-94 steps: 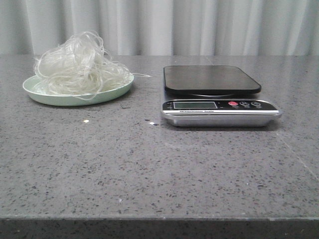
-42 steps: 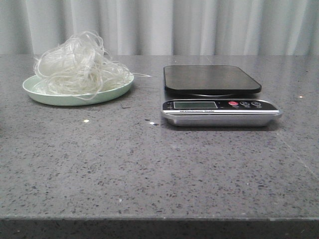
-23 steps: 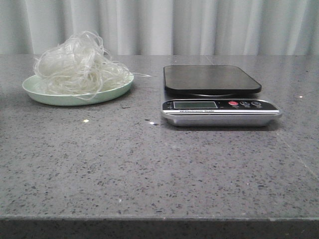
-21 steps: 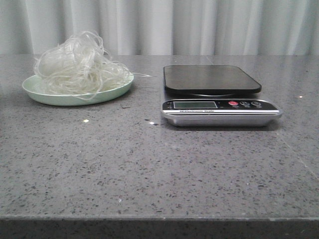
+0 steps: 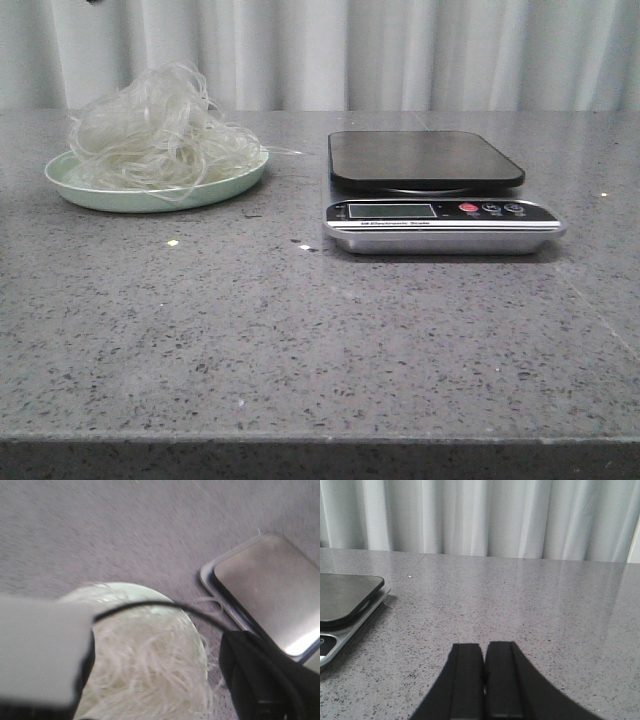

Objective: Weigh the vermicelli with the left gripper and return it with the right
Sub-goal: 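Lower the left gripper into the vermicelli on the green plate and grasp, then lift the vermicelli with the left gripper and lower it onto the scale, then open the left gripper, release the noodles, and withdraw upward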

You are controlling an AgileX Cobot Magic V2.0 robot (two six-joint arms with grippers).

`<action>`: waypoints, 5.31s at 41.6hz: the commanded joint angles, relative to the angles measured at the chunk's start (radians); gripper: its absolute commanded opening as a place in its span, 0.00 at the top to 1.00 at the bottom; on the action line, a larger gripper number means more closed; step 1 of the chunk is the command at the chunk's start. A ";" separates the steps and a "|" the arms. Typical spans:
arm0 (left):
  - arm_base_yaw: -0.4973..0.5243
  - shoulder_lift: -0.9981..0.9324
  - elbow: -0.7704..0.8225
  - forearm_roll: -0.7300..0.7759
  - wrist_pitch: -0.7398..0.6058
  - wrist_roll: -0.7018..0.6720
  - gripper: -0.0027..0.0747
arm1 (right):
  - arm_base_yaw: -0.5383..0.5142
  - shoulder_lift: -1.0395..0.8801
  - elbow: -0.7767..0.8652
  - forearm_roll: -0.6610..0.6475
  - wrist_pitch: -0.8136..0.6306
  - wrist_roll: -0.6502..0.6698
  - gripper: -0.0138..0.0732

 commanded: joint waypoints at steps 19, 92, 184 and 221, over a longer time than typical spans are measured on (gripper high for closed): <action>-0.131 0.140 -0.036 0.300 -0.047 -0.083 0.24 | -0.005 -0.017 -0.008 -0.007 -0.079 0.003 0.67; -0.485 0.121 -0.333 0.300 -0.181 -0.076 0.78 | -0.005 -0.017 -0.008 -0.007 -0.080 0.003 0.67; -0.214 -0.294 0.010 0.549 -0.138 -0.466 0.46 | -0.005 -0.017 -0.008 -0.007 -0.081 0.003 0.67; 0.053 -1.000 0.859 0.532 -0.726 -0.468 0.79 | -0.005 -0.017 -0.009 0.078 -0.094 0.003 0.67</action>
